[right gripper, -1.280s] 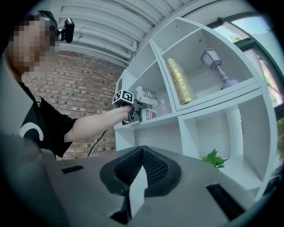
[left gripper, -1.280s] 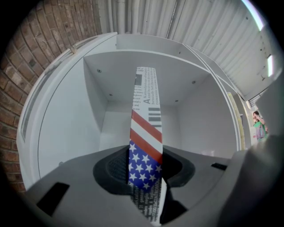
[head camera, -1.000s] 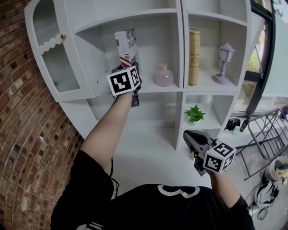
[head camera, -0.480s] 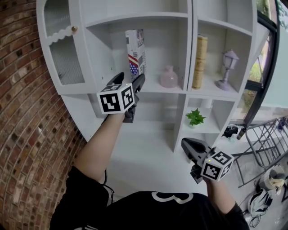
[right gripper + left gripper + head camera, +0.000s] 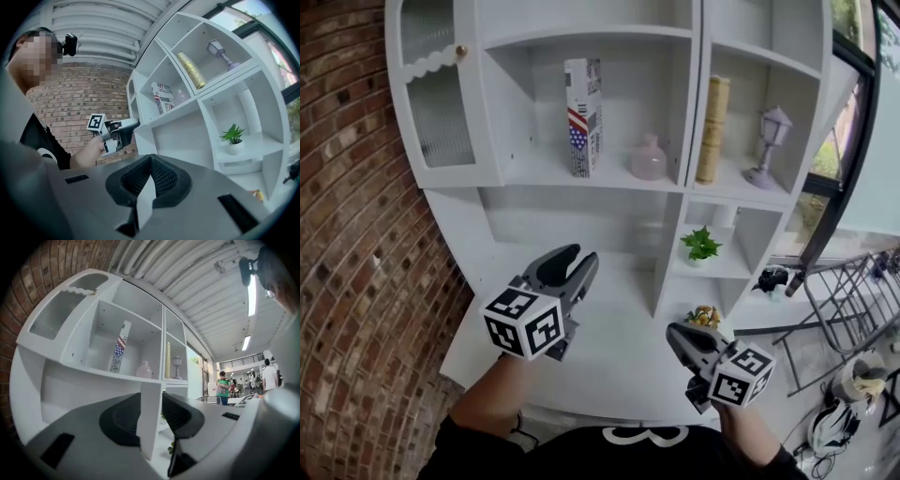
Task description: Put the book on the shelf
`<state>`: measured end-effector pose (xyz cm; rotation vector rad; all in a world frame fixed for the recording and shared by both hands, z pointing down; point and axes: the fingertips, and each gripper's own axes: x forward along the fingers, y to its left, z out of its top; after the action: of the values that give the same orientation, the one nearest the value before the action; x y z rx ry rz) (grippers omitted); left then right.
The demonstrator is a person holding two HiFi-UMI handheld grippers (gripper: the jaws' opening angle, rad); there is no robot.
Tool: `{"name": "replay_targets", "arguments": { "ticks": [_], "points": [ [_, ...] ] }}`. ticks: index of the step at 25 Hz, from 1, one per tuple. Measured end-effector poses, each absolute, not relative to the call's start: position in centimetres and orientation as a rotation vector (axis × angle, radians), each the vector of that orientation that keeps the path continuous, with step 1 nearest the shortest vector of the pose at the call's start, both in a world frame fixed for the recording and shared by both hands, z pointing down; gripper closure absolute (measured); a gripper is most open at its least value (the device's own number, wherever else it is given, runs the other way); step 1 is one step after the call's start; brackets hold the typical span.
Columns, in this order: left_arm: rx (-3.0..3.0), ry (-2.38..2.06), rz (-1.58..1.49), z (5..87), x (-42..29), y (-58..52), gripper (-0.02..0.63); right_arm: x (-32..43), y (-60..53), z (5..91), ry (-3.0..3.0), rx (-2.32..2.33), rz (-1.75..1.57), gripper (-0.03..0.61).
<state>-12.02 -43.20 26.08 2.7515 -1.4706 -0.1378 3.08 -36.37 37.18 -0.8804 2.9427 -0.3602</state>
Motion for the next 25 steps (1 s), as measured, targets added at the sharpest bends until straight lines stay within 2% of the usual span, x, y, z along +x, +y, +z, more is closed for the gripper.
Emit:
{"name": "replay_targets", "arguments": {
  "ticks": [7,14,25],
  "points": [
    [2.822,-1.074,-0.162,33.2,-5.6,-33.6,0.587,3.1,-31.0,38.8,3.001,-0.807,-0.257,0.571],
    [2.716,-0.973,-0.251,38.1,-3.1,-27.7,0.604,4.6,-27.3,40.1,2.910,-0.799,-0.307,0.569],
    [2.719,-0.910,-0.205,39.7,-1.3,-22.6,0.606,5.5,-22.4,40.4,2.863,-0.761,-0.303,0.571]
  ]
}}
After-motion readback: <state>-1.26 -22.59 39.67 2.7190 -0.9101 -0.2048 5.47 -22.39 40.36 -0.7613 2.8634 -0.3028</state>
